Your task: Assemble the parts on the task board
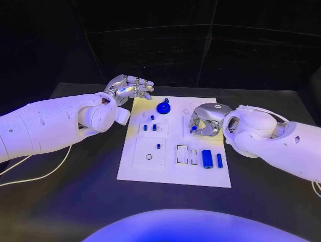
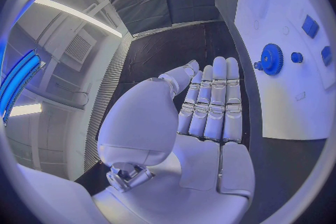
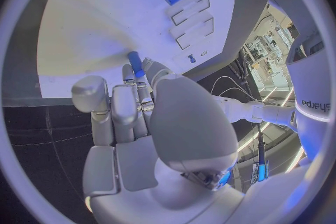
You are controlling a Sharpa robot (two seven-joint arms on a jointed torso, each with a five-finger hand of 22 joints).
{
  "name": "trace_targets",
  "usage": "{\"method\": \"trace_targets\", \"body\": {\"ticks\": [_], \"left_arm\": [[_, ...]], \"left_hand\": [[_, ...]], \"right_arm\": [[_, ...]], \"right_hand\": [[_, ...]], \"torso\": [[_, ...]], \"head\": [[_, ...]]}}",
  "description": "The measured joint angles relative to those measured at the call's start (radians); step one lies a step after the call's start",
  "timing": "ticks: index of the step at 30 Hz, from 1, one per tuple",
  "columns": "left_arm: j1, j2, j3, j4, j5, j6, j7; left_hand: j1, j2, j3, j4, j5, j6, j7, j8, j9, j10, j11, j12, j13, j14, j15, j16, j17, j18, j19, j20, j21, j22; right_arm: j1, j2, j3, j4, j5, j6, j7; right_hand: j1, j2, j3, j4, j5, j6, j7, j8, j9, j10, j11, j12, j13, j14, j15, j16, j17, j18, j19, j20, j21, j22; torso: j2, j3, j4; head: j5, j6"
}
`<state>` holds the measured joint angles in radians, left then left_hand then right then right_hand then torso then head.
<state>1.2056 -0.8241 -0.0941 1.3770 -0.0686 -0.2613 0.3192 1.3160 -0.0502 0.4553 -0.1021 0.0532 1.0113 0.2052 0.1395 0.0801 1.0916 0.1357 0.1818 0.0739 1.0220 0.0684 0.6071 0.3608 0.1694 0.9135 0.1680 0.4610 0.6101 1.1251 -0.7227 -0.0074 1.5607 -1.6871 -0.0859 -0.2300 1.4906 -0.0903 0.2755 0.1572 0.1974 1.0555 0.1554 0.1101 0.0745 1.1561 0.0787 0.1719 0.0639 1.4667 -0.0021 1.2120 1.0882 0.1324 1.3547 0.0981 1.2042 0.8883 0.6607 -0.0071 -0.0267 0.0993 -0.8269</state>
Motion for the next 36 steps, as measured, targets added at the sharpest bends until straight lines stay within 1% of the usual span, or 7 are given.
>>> {"method": "trace_targets", "body": {"ticks": [1,9,12,17,28,33,36], "left_arm": [[0.000,0.000,0.000,0.000,0.000,0.000,0.000],[0.000,0.001,0.000,-0.001,0.000,0.000,-0.001],[0.000,0.001,0.000,-0.001,0.000,0.000,-0.001],[0.000,0.002,0.000,-0.001,0.000,0.000,-0.001],[0.000,0.002,0.000,-0.004,0.000,0.000,-0.002],[0.000,0.003,0.000,-0.006,0.000,0.000,-0.002],[0.000,0.004,0.000,-0.006,0.000,-0.001,-0.002]], "left_hand": [[0.000,0.000,0.000,0.000,0.000,0.000,0.000,0.000,0.000,0.000,0.000,0.000,0.000,0.000,0.000,0.000,0.000,0.000,0.000,0.000,0.000,0.000],[0.000,0.000,0.000,0.000,0.000,-0.007,0.000,0.000,-0.001,-0.004,0.004,0.000,0.000,0.000,0.000,0.000,0.000,0.000,0.000,0.000,0.000,-0.001],[0.000,0.000,0.000,0.000,0.000,-0.007,0.000,0.000,-0.001,-0.004,0.004,0.000,0.000,0.000,0.000,0.000,0.000,0.000,0.000,0.000,0.000,-0.001],[0.000,0.000,0.000,0.000,0.000,-0.007,0.000,0.000,-0.001,-0.004,0.004,0.000,0.000,0.000,0.000,0.000,0.000,0.000,0.000,0.000,0.000,-0.001],[0.000,0.000,0.000,0.000,0.000,-0.007,0.000,0.000,-0.001,-0.004,0.004,0.000,0.000,0.000,0.000,0.000,-0.001,0.000,0.000,0.000,-0.004,-0.001],[0.000,0.000,0.000,0.000,0.000,-0.007,0.000,0.000,-0.001,-0.004,0.004,0.000,0.000,0.000,0.000,0.000,-0.001,0.000,0.000,0.000,-0.004,-0.001],[0.000,0.000,0.000,0.000,0.000,-0.007,0.000,0.000,-0.001,-0.004,0.004,0.000,0.000,0.000,0.000,0.000,-0.001,0.000,0.000,0.000,-0.004,-0.002]], "right_arm": [[0.000,0.001,0.000,-0.001,-0.001,0.000,0.000],[-0.001,0.008,-0.001,-0.006,-0.005,-0.012,-0.001],[-0.002,0.007,-0.001,-0.001,-0.006,-0.021,-0.001],[-0.002,-0.015,0.000,0.034,-0.008,-0.058,0.001],[-0.002,-0.071,0.000,0.118,0.008,-0.151,0.010],[-0.002,-0.072,0.001,0.152,0.036,-0.193,0.016],[-0.002,-0.052,0.001,0.163,0.054,-0.210,0.021]], "right_hand": [[0.000,0.000,0.001,-0.001,0.000,0.004,-0.004,0.000,0.000,0.006,0.001,-0.002,0.000,0.000,0.000,0.002,0.001,0.000,0.000,0.000,0.000,0.000],[0.008,0.008,0.060,-0.021,-0.023,0.015,-0.003,-0.007,-0.003,0.022,0.000,-0.025,-0.002,0.000,0.000,0.008,0.006,0.000,0.004,-0.004,0.008,0.010],[0.019,0.003,0.075,-0.030,-0.024,0.021,-0.006,-0.007,-0.003,0.031,-0.002,-0.027,-0.002,0.000,0.000,0.014,0.011,0.000,0.006,-0.006,0.015,0.018],[0.023,-0.001,0.103,-0.051,-0.029,0.034,-0.009,-0.007,-0.003,0.047,0.000,-0.031,0.000,0.000,-0.007,0.023,0.020,0.000,0.013,-0.005,0.024,0.032],[0.023,-0.001,0.116,-0.055,-0.029,0.037,-0.006,-0.007,-0.003,0.047,0.000,-0.037,0.004,0.000,-0.007,0.025,0.019,0.000,0.013,-0.005,0.024,0.034],[0.023,-0.001,0.120,-0.059,-0.029,0.038,-0.007,-0.007,-0.003,0.050,0.003,-0.042,0.004,0.000,-0.007,0.025,0.018,0.000,0.013,-0.005,0.024,0.034],[0.023,-0.002,0.122,-0.062,-0.029,0.041,-0.009,-0.007,-0.003,0.050,0.003,-0.042,0.003,0.000,-0.007,0.025,0.018,0.000,0.013,-0.005,0.024,0.034]], "torso": [[0.000,0.0000,0.0000],[0.000,0.0000,0.0007],[0.000,-0.0001,0.0007],[0.000,0.0004,0.0007],[-0.001,-0.0001,0.0004],[0.000,-0.0001,0.0005],[0.000,-0.0001,0.0007]], "head": [[0.000,0.000],[-0.008,0.003],[-0.008,0.005],[-0.004,0.006],[-0.006,0.010],[-0.005,0.010],[-0.003,0.011]]}}
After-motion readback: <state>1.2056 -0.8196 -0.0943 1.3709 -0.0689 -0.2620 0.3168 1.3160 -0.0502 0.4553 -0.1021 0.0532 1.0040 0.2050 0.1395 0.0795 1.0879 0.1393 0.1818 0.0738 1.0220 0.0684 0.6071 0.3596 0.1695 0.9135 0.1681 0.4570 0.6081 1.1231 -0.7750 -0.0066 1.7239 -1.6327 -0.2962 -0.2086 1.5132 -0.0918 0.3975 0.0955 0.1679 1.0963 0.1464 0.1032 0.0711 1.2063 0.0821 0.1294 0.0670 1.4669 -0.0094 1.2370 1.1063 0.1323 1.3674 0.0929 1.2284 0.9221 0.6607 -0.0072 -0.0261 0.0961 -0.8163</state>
